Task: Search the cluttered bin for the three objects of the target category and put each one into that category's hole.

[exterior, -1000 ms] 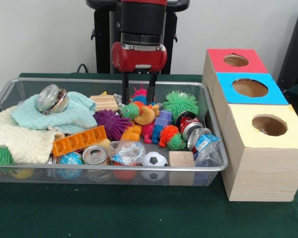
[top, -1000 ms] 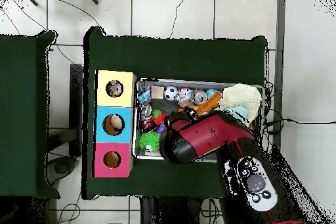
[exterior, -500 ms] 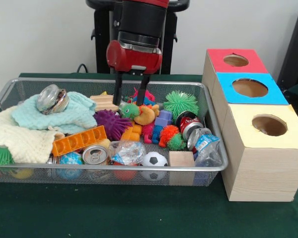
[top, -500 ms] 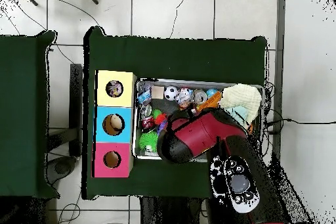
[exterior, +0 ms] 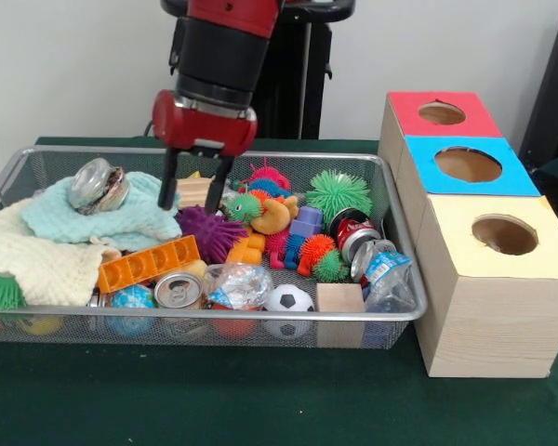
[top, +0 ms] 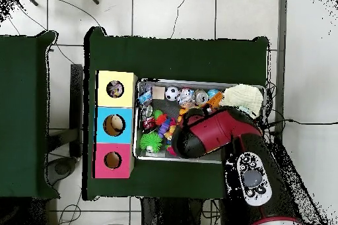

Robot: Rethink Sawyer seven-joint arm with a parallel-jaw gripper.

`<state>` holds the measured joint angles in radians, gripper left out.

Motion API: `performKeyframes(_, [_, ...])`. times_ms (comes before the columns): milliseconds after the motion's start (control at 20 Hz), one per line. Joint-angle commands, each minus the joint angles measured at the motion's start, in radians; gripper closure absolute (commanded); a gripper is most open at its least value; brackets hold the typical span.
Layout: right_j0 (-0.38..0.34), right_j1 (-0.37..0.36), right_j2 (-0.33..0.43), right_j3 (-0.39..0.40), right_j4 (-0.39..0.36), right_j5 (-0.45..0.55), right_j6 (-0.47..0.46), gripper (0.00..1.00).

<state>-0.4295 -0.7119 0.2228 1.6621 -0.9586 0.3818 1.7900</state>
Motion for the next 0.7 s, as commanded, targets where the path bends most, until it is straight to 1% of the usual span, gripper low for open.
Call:
performKeyframes(50, [-0.026,0.111,-0.034,-0.081,-0.028,0.07,0.002,0.0])
performKeyframes(150, [0.003,0.131,-0.063,-0.102,-0.056,0.062,0.024,0.0])
performKeyframes(300, [0.009,0.164,-0.082,-0.124,-0.071,0.027,0.034,0.0])
performKeyframes(350, [0.005,0.158,-0.076,-0.121,-0.059,0.034,0.016,0.0])
performKeyframes(500, [0.0,0.187,-0.077,-0.141,-0.06,0.022,-0.001,0.0])
performKeyframes(600, [-0.004,0.219,-0.081,-0.163,-0.069,0.016,-0.013,0.0])
performKeyframes(700, [-0.017,0.253,-0.079,-0.179,-0.079,-0.013,-0.019,0.0])
